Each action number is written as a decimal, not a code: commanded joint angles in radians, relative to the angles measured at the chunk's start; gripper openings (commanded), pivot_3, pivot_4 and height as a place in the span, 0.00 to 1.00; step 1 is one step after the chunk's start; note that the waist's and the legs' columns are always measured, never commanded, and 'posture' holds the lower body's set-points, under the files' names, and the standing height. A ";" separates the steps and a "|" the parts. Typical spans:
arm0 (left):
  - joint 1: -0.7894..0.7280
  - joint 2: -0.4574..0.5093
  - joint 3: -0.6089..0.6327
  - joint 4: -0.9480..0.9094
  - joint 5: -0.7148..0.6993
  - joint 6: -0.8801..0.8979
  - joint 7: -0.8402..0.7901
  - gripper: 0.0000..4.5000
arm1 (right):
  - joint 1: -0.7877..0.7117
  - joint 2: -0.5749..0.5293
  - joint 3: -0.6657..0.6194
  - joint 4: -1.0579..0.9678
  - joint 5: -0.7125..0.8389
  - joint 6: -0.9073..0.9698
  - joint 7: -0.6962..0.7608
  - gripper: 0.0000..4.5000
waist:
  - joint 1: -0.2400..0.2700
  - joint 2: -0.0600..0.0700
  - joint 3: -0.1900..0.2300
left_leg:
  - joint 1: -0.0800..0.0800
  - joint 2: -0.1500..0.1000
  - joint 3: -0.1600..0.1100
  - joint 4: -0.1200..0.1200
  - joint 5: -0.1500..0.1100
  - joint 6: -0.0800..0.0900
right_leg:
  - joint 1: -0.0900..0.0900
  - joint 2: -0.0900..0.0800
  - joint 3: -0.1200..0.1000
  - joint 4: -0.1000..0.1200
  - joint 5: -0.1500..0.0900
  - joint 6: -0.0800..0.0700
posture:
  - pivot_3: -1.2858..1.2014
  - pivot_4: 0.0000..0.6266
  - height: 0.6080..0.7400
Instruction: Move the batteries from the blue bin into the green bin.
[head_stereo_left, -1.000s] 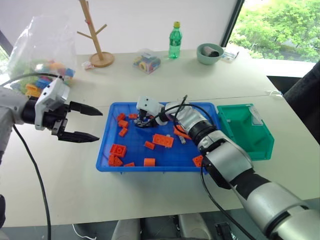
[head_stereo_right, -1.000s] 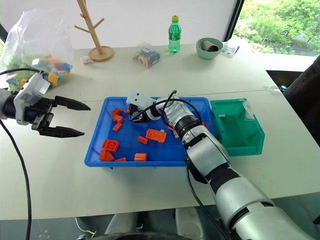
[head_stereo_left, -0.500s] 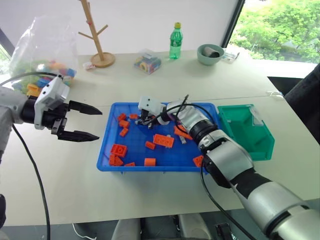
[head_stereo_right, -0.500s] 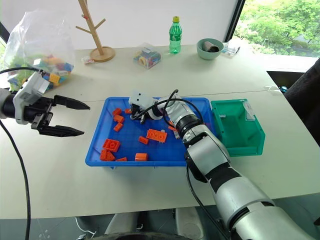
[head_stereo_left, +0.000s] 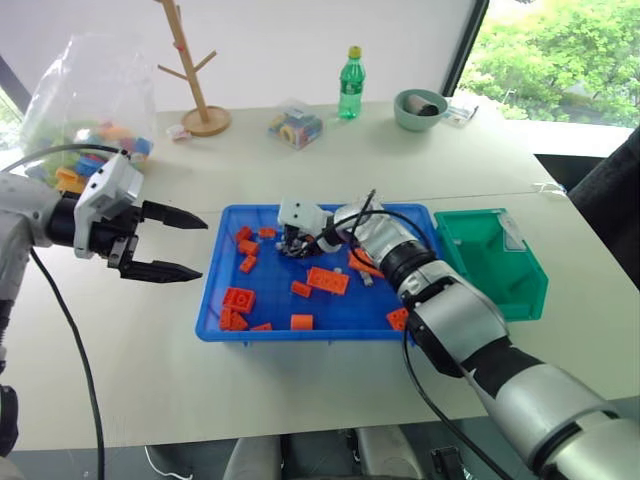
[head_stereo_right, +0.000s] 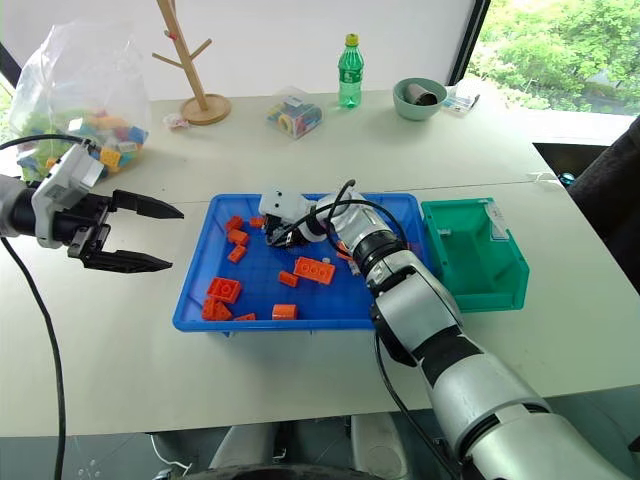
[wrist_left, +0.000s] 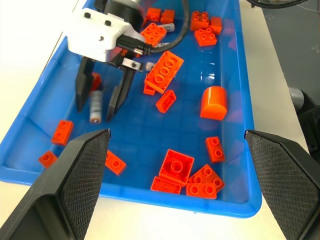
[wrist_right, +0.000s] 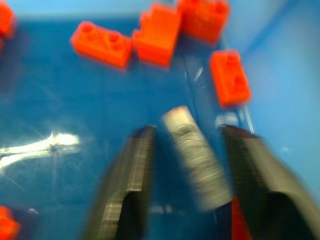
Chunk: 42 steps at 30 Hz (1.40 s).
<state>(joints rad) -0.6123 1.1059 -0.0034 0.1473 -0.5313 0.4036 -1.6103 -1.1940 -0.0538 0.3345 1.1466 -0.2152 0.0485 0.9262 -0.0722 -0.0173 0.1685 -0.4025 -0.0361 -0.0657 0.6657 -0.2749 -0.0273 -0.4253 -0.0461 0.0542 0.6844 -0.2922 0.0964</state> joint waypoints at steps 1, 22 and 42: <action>-0.015 0.006 0.046 -0.007 0.001 -0.005 0.001 1.00 | -0.003 -0.003 0.008 0.012 -0.019 -0.007 0.012 0.57 | 0.000 0.000 0.000 | 0.000 0.000 0.000 0.000 0.000 0.000 | 0.000 0.000 0.000 0.000 0.000 0.000 | 0.52 0.24 0.97; -0.052 -0.002 0.032 0.023 0.020 -0.017 -0.004 1.00 | 0.039 -0.014 0.025 -0.086 -0.025 0.172 0.101 0.02 | 0.001 0.000 0.000 | 0.000 0.000 0.000 0.000 0.000 0.000 | 0.000 0.000 0.000 0.000 0.000 0.000 | 0.52 0.24 0.97; -0.151 -0.097 -0.099 0.056 -0.033 -0.023 -0.004 1.00 | 0.268 -0.462 -0.258 -1.481 0.222 1.114 0.120 0.02 | 0.039 0.000 0.000 | -0.007 -0.002 -0.004 0.001 0.000 0.000 | -0.003 -0.004 -0.003 -0.003 0.000 0.000 | 0.52 0.24 0.97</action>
<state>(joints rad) -0.7293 1.0107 -0.1067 0.2034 -0.5465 0.3845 -1.6111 -0.9428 -0.4706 0.1338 -0.2354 -0.0148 1.1107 1.0573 -0.0332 -0.0176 0.1683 -0.4090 -0.0378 -0.0694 0.6669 -0.2750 -0.0270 -0.4272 -0.0502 0.0506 0.6803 -0.2922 0.0964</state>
